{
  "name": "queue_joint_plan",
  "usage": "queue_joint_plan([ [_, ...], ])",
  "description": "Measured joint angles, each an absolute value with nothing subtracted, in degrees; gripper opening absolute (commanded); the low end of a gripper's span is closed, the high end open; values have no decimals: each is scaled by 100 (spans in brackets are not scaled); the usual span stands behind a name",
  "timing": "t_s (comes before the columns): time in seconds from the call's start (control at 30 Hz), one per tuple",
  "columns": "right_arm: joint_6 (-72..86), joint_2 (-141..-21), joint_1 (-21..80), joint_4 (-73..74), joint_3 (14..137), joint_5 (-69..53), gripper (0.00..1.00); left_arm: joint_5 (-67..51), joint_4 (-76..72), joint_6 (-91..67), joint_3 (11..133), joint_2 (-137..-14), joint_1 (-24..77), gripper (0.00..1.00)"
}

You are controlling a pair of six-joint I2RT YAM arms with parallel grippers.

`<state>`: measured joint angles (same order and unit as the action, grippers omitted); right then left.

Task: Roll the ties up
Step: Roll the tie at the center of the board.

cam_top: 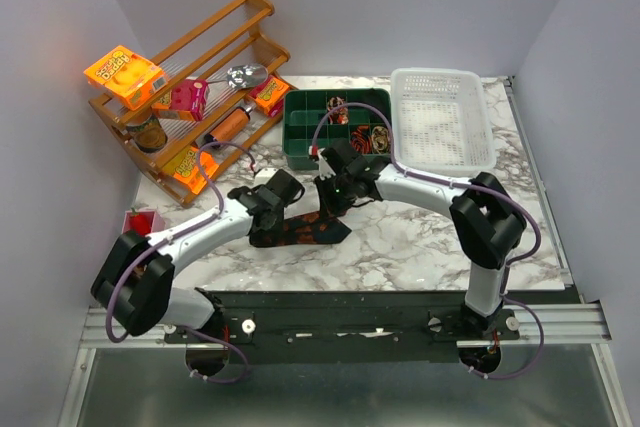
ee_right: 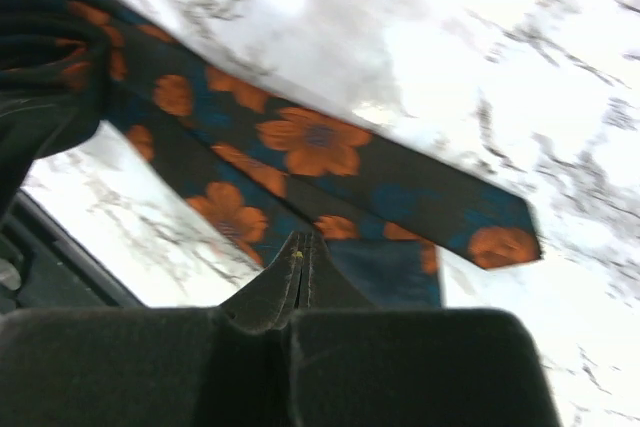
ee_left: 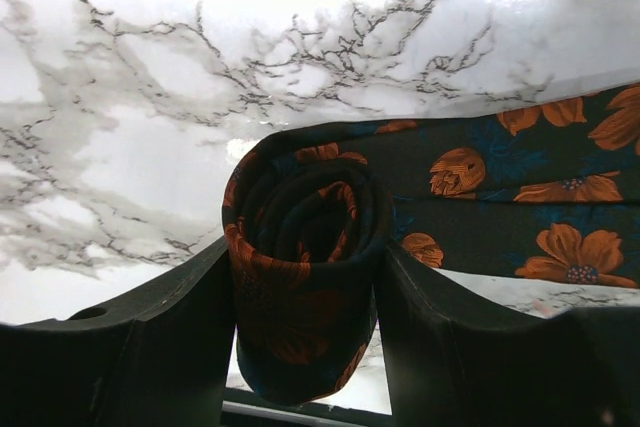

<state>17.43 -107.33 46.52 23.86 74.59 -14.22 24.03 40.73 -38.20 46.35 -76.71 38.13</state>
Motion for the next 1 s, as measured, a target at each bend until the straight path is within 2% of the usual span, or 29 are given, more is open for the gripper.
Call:
queue_joint_plan([
  [0.27,1688,-10724,4495,2399,7275,-1341,2,2936,4672,-4064,5321,-8597,4366,64],
  [0.6,1686,-10632,4403,2405,7074,-1308,2,3061,4956,-4359,5942,-9603,4847,77],
  [1.0,1686,-10541,4327,2394,6925,-1306,2,3065,4993,-4434,6320,-9633,4915,75],
])
